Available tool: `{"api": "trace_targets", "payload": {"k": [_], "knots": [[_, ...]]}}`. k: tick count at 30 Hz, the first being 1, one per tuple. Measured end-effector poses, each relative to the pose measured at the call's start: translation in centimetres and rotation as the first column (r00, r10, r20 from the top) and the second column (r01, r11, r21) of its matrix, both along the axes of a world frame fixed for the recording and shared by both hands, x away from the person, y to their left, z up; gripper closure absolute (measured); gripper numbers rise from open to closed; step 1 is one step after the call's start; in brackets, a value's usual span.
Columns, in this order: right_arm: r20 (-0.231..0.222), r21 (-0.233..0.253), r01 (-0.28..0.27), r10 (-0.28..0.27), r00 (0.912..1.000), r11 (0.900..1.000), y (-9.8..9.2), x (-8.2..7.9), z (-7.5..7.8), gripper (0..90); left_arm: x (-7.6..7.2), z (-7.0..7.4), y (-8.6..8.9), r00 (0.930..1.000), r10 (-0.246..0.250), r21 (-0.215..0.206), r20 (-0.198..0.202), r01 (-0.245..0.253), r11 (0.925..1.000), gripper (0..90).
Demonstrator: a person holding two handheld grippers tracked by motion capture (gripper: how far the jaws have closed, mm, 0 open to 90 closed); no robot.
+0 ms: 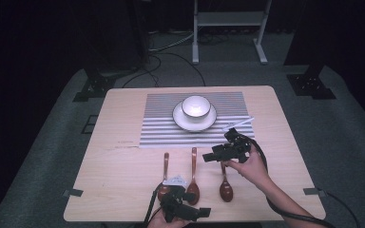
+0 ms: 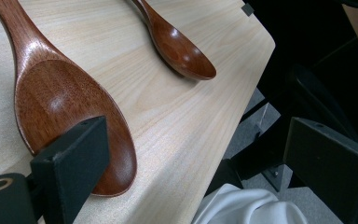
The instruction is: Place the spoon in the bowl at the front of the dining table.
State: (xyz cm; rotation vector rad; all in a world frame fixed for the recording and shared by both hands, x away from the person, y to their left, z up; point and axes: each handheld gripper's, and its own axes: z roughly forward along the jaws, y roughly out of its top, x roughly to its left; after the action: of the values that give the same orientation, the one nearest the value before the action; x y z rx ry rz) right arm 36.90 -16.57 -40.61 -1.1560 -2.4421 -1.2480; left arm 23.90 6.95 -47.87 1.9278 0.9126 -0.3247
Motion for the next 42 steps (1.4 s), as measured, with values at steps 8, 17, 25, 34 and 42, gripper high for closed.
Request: {"api": "trace_targets", "payload": {"k": [8, 17, 25, 34, 42], "knots": [[-0.026, -0.008, -0.004, 0.004, 0.9996, 1.0, 1.2, 1.3, -1.2, 27.9, 0.0, 0.0, 0.0, 1.0, -0.001, 0.001, 0.002, 0.001, 1.0, 5.8], [-0.055, -0.009, -0.029, 0.029, 0.9981, 1.0, 2.9, 2.6, -2.3, 28.5, 0.0, 0.0, 0.1, 1.0, -0.006, 0.003, 0.001, 0.006, 1.0, 5.8], [-0.063, -0.014, -0.032, 0.031, 0.9975, 0.999, 4.1, 3.1, -3.4, 32.7, 0.0, 0.0, 0.1, 1.0, -0.01, 0.004, 0.002, 0.01, 0.9999, 5.9], [-0.088, 0.012, -0.017, 0.018, 0.996, 1.0, 4.3, 3.5, -4.0, 51.5, 0.0, 0.0, 0.1, 0.9999, -0.012, 0.005, 0.003, 0.012, 0.9999, 5.8], [-0.127, 0.042, -0.009, 0.014, 0.9918, 0.999, 4.1, 3.7, -4.4, 67.6, 0.0, 0.0, 0.2, 0.9999, -0.011, 0.0, 0.002, 0.011, 0.9999, 5.9]]}}
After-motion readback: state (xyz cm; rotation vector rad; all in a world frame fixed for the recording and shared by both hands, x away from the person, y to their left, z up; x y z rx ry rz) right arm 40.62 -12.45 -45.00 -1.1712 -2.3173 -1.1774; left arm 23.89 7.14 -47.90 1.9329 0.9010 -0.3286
